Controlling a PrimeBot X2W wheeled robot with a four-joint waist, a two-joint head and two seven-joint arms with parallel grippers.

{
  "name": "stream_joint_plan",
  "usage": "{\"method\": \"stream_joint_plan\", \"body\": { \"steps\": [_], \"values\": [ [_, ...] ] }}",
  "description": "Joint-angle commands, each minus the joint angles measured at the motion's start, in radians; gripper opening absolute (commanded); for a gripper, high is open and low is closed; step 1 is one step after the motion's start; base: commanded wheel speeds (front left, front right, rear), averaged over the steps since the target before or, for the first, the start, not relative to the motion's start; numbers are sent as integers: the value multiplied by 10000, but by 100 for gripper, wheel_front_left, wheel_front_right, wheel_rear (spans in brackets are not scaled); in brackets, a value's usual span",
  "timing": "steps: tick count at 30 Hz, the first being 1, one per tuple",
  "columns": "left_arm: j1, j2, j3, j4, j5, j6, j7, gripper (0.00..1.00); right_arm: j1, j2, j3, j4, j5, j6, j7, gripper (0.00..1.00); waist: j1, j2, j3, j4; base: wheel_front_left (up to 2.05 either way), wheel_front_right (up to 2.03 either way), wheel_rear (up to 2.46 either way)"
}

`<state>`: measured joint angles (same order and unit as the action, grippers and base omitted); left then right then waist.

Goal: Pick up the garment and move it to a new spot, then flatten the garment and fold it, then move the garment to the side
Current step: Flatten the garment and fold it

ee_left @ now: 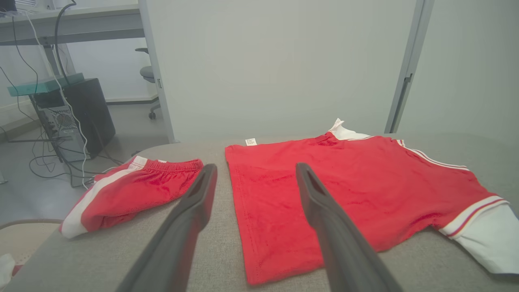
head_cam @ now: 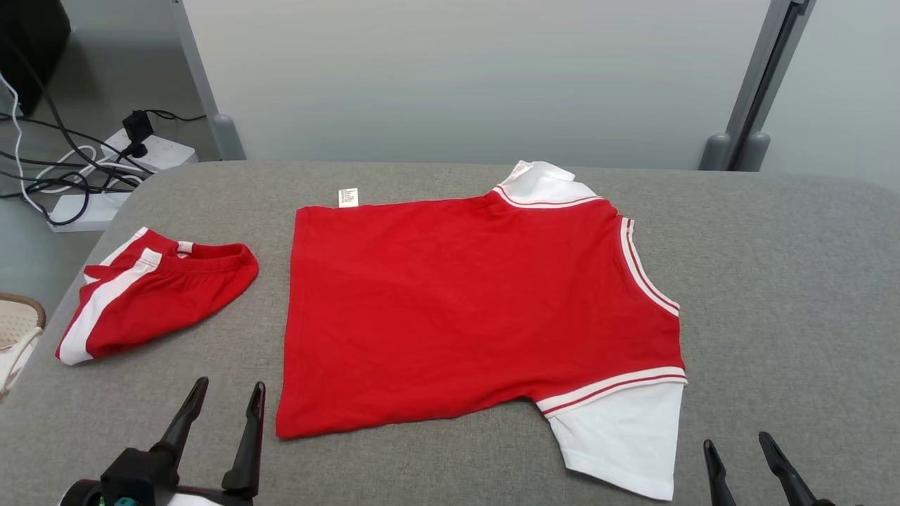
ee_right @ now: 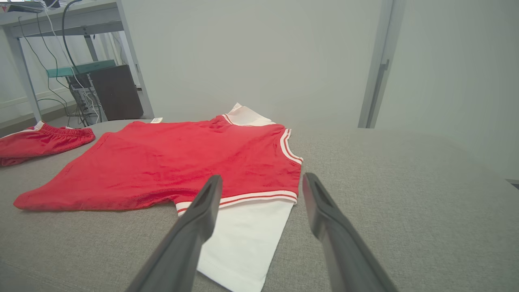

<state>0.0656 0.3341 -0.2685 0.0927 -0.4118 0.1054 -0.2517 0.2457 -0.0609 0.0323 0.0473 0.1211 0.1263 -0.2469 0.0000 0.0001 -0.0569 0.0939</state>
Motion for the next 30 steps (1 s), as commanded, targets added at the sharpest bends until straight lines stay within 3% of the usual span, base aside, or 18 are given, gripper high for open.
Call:
{"method": "stream_joint_plan", "body": {
  "steps": [1,30],
  "values": [
    [-214,153,497,-146,82,-47,-101,100,-118,-110,236,-325,-55,44,-114,100,0,-1,-38,-82,0,0,0],
    [-223,-71,757,331,111,-231,-101,100,-269,-26,380,-267,-26,44,-108,100,0,-1,24,-171,0,0,0]
  ]
}}
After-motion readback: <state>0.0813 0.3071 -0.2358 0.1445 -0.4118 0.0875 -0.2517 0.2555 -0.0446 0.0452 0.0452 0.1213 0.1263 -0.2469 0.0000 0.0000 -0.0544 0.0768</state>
